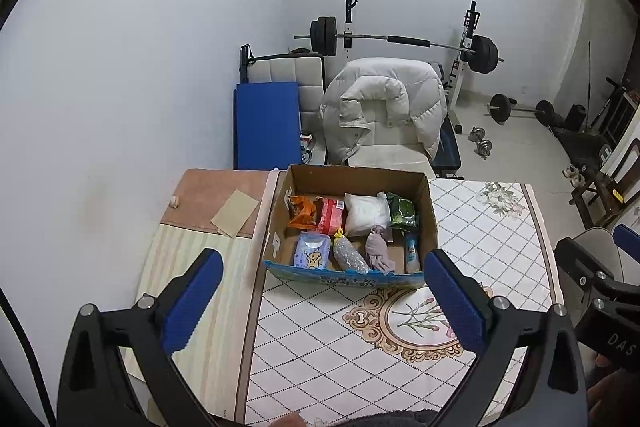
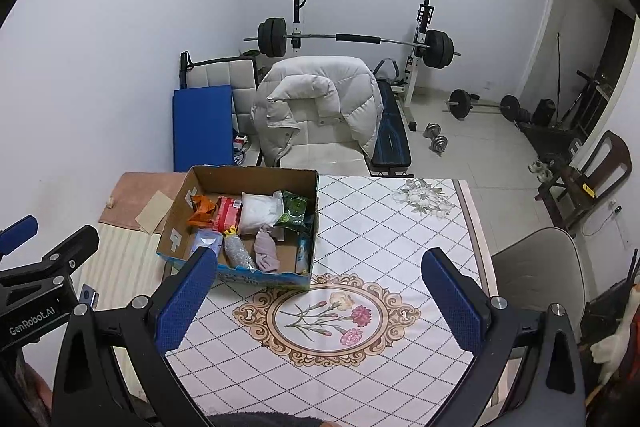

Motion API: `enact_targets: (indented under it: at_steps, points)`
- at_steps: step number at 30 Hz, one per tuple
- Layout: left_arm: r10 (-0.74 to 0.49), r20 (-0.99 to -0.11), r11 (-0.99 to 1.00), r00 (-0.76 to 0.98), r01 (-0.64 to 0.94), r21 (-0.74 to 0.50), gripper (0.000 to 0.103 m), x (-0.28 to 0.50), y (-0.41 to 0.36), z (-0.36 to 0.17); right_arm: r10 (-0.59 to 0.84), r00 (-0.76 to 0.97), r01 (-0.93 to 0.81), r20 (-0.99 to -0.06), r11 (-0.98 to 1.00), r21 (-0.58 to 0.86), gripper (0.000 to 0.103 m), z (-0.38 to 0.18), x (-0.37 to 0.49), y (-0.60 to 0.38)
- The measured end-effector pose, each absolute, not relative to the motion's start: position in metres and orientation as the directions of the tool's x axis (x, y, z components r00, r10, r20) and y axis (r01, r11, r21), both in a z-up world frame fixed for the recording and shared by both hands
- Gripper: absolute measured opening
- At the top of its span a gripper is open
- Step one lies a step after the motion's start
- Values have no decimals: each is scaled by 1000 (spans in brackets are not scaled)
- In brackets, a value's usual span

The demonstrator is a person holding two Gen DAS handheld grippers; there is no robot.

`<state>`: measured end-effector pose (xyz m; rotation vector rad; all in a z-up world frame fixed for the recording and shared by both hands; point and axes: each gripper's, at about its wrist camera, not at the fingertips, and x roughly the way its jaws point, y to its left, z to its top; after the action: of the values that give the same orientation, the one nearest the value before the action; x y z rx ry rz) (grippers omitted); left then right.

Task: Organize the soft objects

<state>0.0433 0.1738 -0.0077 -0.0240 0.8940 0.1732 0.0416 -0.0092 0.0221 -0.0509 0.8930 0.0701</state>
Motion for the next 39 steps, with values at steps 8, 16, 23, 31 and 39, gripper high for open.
enact_targets:
  at_steps: [8, 16, 23, 31, 39]
  points:
    - [161, -770, 982, 618, -175, 64, 103, 45, 174, -5, 32, 634, -76, -773, 997, -21, 103, 15, 42, -9]
    - [160, -771, 983, 617, -175, 64, 103, 45, 174, -4, 29, 637, -82, -770, 996, -31, 103, 16, 38, -7]
    - [162, -770, 982, 618, -174, 67, 103, 46, 174, -5, 25, 638, -82, -770, 996, -35, 103, 15, 36, -7]
    - [157, -772, 983, 616, -173, 62, 103, 43, 173, -4, 26, 640, -91, -768, 995, -42, 103, 16, 35, -8]
    - [154, -771, 983, 618, -172, 59, 103, 42, 174, -4, 27, 643, -95, -765, 995, -44, 103, 16, 34, -8]
